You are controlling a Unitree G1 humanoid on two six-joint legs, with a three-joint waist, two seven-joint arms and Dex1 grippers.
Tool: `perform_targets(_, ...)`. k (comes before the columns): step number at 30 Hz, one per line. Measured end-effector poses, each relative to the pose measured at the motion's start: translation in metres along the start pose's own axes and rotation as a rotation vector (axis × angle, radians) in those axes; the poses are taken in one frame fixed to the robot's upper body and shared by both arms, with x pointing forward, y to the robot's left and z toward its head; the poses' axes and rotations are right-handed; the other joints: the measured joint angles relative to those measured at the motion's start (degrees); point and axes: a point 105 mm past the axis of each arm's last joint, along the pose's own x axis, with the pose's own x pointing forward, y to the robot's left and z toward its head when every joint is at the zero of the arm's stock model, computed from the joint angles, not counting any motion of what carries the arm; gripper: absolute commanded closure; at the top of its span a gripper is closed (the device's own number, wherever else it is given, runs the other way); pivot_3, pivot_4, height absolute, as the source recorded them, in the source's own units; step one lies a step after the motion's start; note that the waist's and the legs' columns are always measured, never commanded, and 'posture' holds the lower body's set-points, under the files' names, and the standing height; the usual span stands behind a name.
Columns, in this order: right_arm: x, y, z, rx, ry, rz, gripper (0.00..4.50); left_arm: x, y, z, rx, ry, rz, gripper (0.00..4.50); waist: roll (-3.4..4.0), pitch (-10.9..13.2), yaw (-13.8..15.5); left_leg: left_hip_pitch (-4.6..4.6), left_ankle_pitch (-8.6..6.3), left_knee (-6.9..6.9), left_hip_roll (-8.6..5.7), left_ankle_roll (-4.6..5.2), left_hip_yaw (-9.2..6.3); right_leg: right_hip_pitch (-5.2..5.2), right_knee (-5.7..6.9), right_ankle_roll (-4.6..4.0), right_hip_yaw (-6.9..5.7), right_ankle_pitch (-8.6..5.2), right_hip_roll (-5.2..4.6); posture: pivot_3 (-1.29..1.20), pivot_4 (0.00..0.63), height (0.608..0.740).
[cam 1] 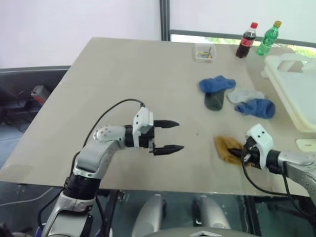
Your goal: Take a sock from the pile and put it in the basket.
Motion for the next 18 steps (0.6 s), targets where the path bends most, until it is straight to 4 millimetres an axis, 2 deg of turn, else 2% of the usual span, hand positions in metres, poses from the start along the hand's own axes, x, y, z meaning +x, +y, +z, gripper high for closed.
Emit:
perform_targets(3,0.003,-0.009,0.018,0.078,-0.148,-0.059,4.5,0.005,0.005,0.01,0.03,-0.023,0.008,0.16,0.29,0.18,-0.07,-0.05,0.0,0.0,-0.02,0.0,0.03,-0.06,0.02,0.09,0.03,0.07,0.02,0.0,0.15,0.74)
perform_targets(7,-0.016,-0.034,0.075,0.134,-0.428,-0.181,4.5,0.016,0.015,0.025,0.05,-0.089,0.037,0.16,0.55,0.34,0.09,-0.13,0.0,-0.05,-0.07,0.0,0.01,-0.13,0.03,0.09,0.01,0.09,0.02,0.0,0.15,0.74)
perform_targets(9,-0.027,-0.045,0.095,0.145,-0.514,-0.241,4.5,0.023,0.02,0.033,0.053,-0.124,0.049,0.16,0.55,0.34,0.25,-0.16,0.0,-0.08,-0.13,0.0,-0.02,-0.14,0.02,0.09,-0.01,0.09,0.0,0.0,0.15,0.74)
perform_targets(13,-0.055,-0.087,0.133,0.216,-0.669,-0.425,4.5,0.05,0.029,0.051,0.05,-0.236,0.055,0.16,0.55,0.34,0.14,-0.2,0.01,-0.1,-0.26,0.01,0.03,-0.19,0.01,0.09,0.08,0.09,-0.04,0.0,0.15,0.74)
perform_targets(15,-0.065,-0.106,0.144,0.234,-0.691,-0.51,4.5,0.062,0.029,0.059,0.054,-0.275,0.043,0.16,0.55,0.34,0.08,-0.21,0.01,-0.14,-0.27,0.01,0.08,-0.26,0.04,0.09,0.11,0.09,-0.04,0.0,0.15,0.74)
perform_targets(18,-0.09,-0.162,0.16,0.352,-0.706,-0.726,4.5,0.081,0.029,0.074,0.053,-0.333,0.027,0.16,0.6,0.37,0.08,-0.25,0.02,-0.18,-0.32,0.02,0.33,-0.4,0.12,0.08,0.27,0.09,-0.04,0.0,0.15,0.74)
